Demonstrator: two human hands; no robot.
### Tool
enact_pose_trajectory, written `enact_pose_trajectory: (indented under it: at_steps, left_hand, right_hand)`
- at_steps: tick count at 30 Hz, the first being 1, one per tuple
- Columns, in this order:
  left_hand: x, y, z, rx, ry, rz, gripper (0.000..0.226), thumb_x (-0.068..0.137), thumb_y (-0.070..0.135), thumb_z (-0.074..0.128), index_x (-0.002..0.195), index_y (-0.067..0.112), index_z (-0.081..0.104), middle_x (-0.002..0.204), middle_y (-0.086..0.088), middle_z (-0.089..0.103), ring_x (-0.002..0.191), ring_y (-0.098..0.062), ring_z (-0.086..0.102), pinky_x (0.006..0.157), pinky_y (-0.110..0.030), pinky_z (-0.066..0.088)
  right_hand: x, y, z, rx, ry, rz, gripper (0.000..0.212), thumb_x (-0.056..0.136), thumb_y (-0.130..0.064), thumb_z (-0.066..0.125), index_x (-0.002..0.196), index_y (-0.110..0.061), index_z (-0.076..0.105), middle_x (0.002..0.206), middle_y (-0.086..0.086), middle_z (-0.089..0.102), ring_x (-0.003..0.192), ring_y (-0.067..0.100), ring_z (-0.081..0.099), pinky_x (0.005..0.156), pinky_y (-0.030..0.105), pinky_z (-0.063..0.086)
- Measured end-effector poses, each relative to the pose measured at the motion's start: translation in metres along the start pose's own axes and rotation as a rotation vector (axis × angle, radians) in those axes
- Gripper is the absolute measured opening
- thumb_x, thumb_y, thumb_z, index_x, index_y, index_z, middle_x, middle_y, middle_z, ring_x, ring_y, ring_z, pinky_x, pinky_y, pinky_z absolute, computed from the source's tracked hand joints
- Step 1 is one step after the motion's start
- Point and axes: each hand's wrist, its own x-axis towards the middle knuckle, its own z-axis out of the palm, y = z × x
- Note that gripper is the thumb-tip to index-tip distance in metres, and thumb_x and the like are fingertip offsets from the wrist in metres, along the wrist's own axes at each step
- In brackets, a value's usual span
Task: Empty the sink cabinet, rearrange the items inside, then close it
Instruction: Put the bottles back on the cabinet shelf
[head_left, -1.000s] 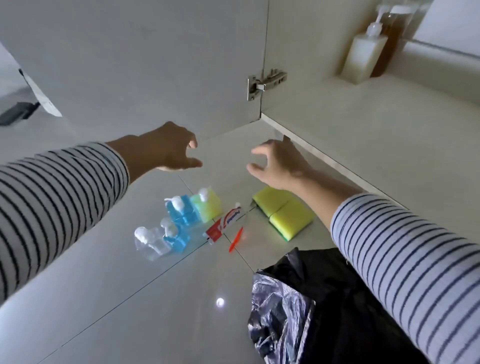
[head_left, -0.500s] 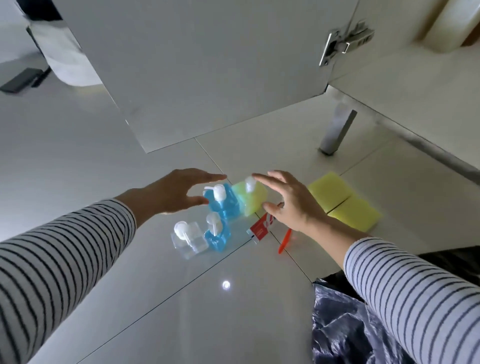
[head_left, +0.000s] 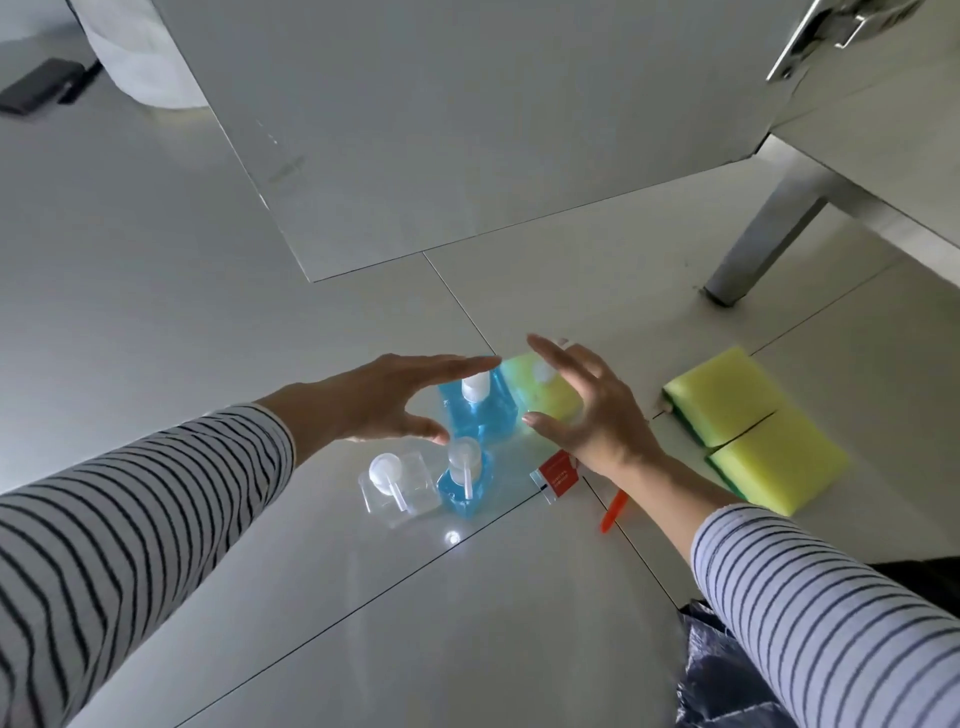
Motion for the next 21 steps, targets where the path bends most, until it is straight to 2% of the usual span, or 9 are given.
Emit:
enact_pose_trajectory:
  at_steps: [2, 6, 10, 12, 15, 18, 21]
  left_hand:
    - [0.005, -0.002, 0.002, -0.050, 0.031, 0.008, 0.088, 0.078, 0.039, 0.071, 0.133, 0.066, 0.007, 0.140, 0.035, 0.027, 0.129, -0.003, 0.036, 0.108, -0.029, 0.031]
    - [0.011, -0.004, 0.007, -0.104, 0.061, 0.033, 0.089, 0.073, 0.042, 0.075, 0.134, 0.062, 0.014, 0.138, 0.036, 0.030, 0.121, 0.004, 0.039, 0.107, -0.030, 0.036]
    - [0.013, -0.006, 0.010, -0.131, 0.072, 0.057, 0.088, 0.074, 0.038, 0.075, 0.134, 0.062, 0.016, 0.135, 0.036, 0.032, 0.120, -0.003, 0.044, 0.103, -0.030, 0.042]
    - [0.014, -0.005, 0.012, -0.140, 0.100, 0.063, 0.088, 0.075, 0.035, 0.074, 0.134, 0.061, 0.015, 0.139, 0.029, 0.034, 0.119, -0.007, 0.046, 0.102, -0.030, 0.044]
    - [0.020, 0.002, 0.009, -0.159, 0.168, 0.065, 0.084, 0.077, 0.035, 0.072, 0.136, 0.059, 0.017, 0.142, 0.020, 0.039, 0.118, -0.012, 0.047, 0.100, -0.032, 0.045]
    - [0.028, 0.015, 0.000, -0.156, 0.214, 0.085, 0.081, 0.078, 0.034, 0.071, 0.135, 0.058, 0.019, 0.140, 0.015, 0.043, 0.116, -0.015, 0.050, 0.097, -0.030, 0.048]
    - [0.032, 0.038, -0.011, -0.170, 0.274, 0.107, 0.080, 0.078, 0.032, 0.071, 0.136, 0.055, 0.021, 0.128, 0.020, 0.044, 0.108, -0.012, 0.053, 0.093, -0.026, 0.049]
  right_hand:
    - [0.004, 0.001, 0.002, 0.020, -0.008, 0.035, 0.082, 0.068, -0.039, 0.071, 0.137, -0.053, 0.029, 0.138, 0.003, 0.045, 0.136, 0.013, 0.033, 0.104, 0.030, 0.037]
    - [0.007, 0.002, 0.005, 0.045, 0.005, 0.026, 0.082, 0.060, -0.052, 0.059, 0.135, -0.056, 0.025, 0.137, 0.005, 0.045, 0.134, 0.015, 0.034, 0.097, 0.023, 0.036]
    - [0.006, 0.002, 0.007, 0.025, 0.026, 0.018, 0.080, 0.062, -0.053, 0.054, 0.136, -0.057, 0.023, 0.141, 0.001, 0.044, 0.137, 0.014, 0.030, 0.095, 0.021, 0.031]
    - [0.005, -0.001, 0.004, 0.051, 0.046, 0.017, 0.081, 0.063, -0.052, 0.054, 0.139, -0.050, 0.026, 0.138, 0.000, 0.048, 0.132, 0.013, 0.038, 0.096, 0.021, 0.033]
    - [0.004, -0.005, -0.009, 0.093, 0.077, 0.009, 0.080, 0.068, -0.044, 0.061, 0.142, -0.040, 0.029, 0.133, -0.004, 0.051, 0.114, 0.004, 0.047, 0.092, 0.012, 0.034]
    - [-0.001, -0.010, -0.028, 0.098, 0.104, 0.028, 0.081, 0.071, -0.028, 0.071, 0.142, -0.035, 0.032, 0.136, -0.008, 0.049, 0.120, 0.007, 0.047, 0.094, 0.008, 0.029]
    - [-0.011, -0.016, -0.055, 0.053, 0.149, 0.022, 0.081, 0.072, -0.021, 0.076, 0.141, -0.028, 0.034, 0.139, -0.007, 0.048, 0.123, 0.011, 0.045, 0.093, 0.007, 0.028]
